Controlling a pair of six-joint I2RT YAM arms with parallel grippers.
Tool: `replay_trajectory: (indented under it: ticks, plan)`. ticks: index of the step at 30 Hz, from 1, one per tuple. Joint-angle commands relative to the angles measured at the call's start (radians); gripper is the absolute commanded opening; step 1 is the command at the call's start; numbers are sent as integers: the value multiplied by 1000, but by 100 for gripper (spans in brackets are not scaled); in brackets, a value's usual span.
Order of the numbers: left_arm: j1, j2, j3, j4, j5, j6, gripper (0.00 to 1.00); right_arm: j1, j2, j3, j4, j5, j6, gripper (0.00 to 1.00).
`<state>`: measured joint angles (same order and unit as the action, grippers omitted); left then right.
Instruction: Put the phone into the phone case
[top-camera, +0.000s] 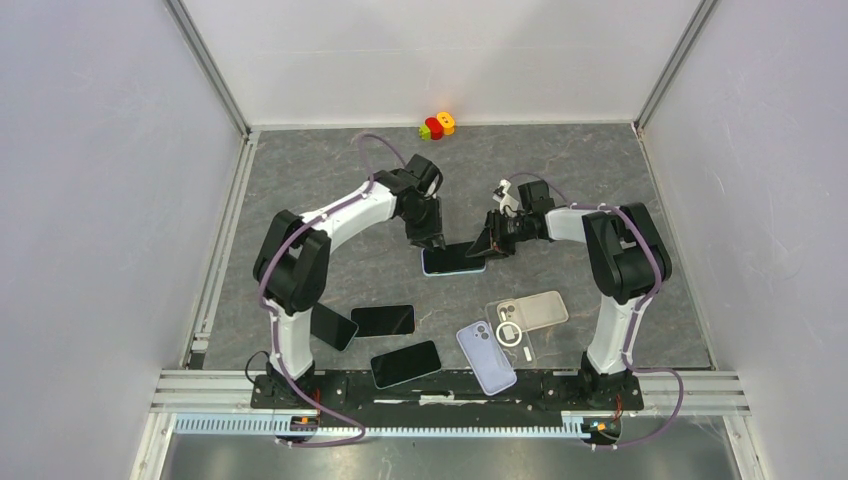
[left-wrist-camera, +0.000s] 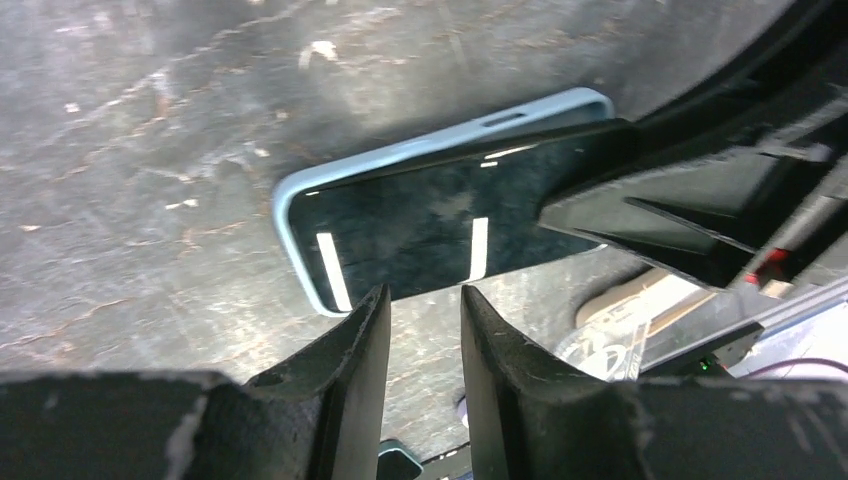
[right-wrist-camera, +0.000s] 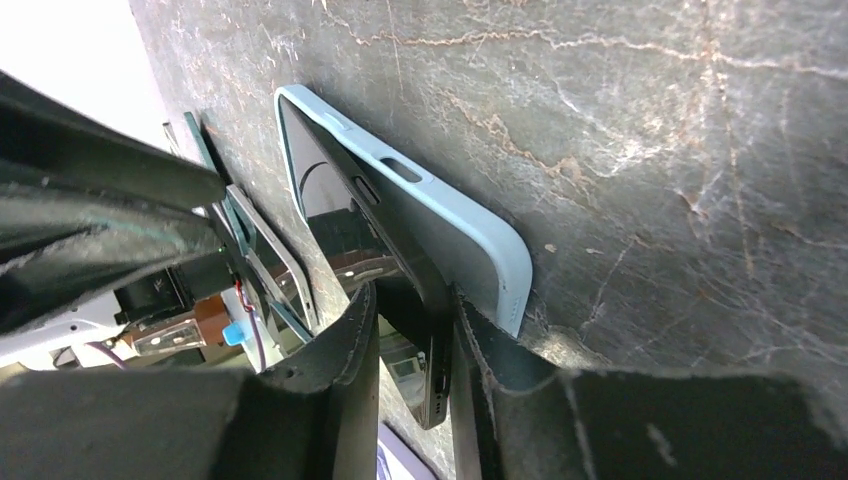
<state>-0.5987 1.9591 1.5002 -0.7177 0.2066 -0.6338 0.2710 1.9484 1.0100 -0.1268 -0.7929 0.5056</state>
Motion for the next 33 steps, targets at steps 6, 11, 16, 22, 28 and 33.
replay_trajectory:
  ticks: [6,11,16,22,28,33]
  plan:
    - [-41,70,58,22,52,22,34,85,81,-47,-181,232,-173,36]
    - [-41,90,30,27,44,6,30,89,63,-21,-237,324,-242,54]
    - [-40,96,6,28,27,-4,27,90,49,-11,-275,385,-284,67]
    - [-37,96,-29,27,8,-8,24,88,27,2,-354,499,-345,77]
    - [-32,85,-57,27,-10,-12,23,86,-19,-1,-396,572,-378,78]
    - [-32,85,-59,27,-9,-12,22,89,-66,-3,-401,640,-406,79]
